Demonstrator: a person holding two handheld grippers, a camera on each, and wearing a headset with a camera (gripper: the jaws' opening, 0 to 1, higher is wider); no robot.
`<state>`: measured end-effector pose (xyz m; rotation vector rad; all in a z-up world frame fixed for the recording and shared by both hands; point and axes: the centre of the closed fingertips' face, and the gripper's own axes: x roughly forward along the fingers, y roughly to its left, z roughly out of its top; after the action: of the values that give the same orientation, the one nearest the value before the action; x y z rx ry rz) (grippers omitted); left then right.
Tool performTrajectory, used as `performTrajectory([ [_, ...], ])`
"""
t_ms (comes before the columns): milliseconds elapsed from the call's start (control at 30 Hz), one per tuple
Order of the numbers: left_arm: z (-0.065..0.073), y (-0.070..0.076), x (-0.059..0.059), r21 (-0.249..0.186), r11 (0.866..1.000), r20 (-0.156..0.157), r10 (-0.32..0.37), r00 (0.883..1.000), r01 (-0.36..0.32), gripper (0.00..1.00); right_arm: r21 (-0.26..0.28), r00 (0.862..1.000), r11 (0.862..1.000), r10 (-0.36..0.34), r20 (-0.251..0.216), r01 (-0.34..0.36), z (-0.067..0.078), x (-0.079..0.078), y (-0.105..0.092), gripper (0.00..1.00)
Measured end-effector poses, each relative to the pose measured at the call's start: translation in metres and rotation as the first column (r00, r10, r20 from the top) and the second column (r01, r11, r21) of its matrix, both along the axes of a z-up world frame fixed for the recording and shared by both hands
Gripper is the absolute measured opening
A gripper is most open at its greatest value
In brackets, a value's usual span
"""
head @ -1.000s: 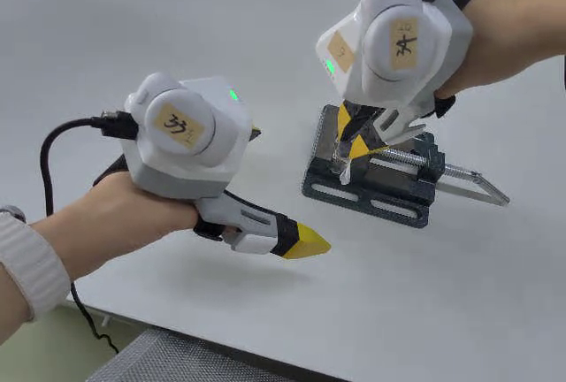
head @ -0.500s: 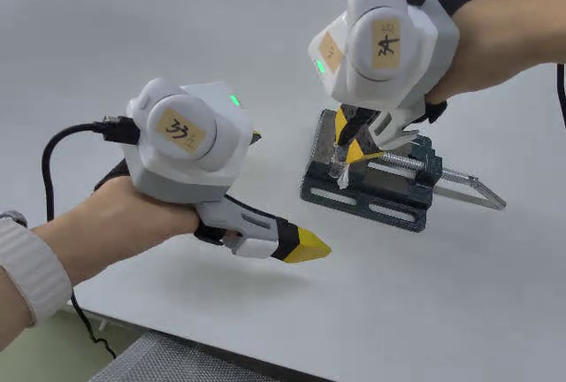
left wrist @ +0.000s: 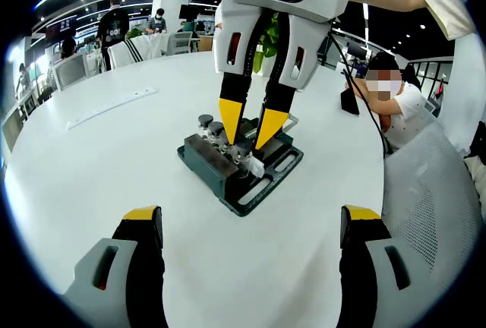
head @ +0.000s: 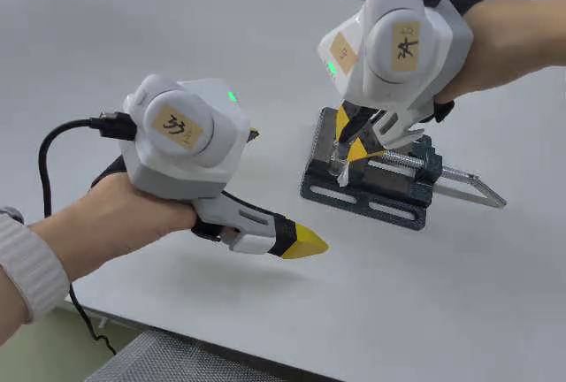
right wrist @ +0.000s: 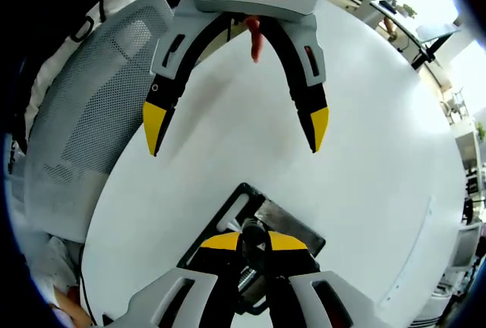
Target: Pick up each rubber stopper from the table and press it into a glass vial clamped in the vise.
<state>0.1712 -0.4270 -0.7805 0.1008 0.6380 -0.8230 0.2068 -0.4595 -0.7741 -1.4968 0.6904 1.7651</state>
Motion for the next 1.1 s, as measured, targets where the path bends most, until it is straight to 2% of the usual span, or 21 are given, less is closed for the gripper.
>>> performTrajectory([
  [600,0.0,-0.001,0.001,0.001,1.0,0.0,-0.002,1.0,0.002,0.97,0.011,1.0,1.0,-0.004,-0.004,0.004,0.0,-0.002,-0.002,0.12],
  [633,0.0,-0.001,0.001,0.001,1.0,0.001,-0.002,1.0,0.002,0.97,0.014,1.0,1.0,-0.008,-0.005,0.008,0.0,-0.001,-0.002,0.13],
  [700,0.0,-0.001,0.001,-0.001,1.0,0.001,-0.002,1.0,0.002,0.97,0.03,1.0,0.999,-0.012,0.024,0.011,0.002,0.005,0.0,0.21],
  [767,0.0,-0.001,0.001,0.0,1.0,0.002,-0.003,1.0,0.003,0.97,0.036,1.0,0.999,-0.023,0.019,0.022,0.005,0.007,0.0,0.21],
  [867,0.001,-0.001,0.002,-0.001,1.0,0.005,-0.001,1.0,0.001,0.97,0.055,0.999,0.997,-0.046,-0.006,0.047,0.011,0.006,0.001,0.22],
  [1000,0.002,0.001,0.003,0.003,1.0,0.011,-0.001,1.0,0.001,0.98,0.065,0.992,0.992,-0.099,-0.078,0.104,0.016,0.004,0.0,0.19],
  [1100,0.003,0.003,0.004,0.004,1.0,0.014,0.001,1.0,-0.001,0.98,0.068,0.99,0.991,-0.111,-0.089,0.117,0.017,0.006,-0.002,0.15],
])
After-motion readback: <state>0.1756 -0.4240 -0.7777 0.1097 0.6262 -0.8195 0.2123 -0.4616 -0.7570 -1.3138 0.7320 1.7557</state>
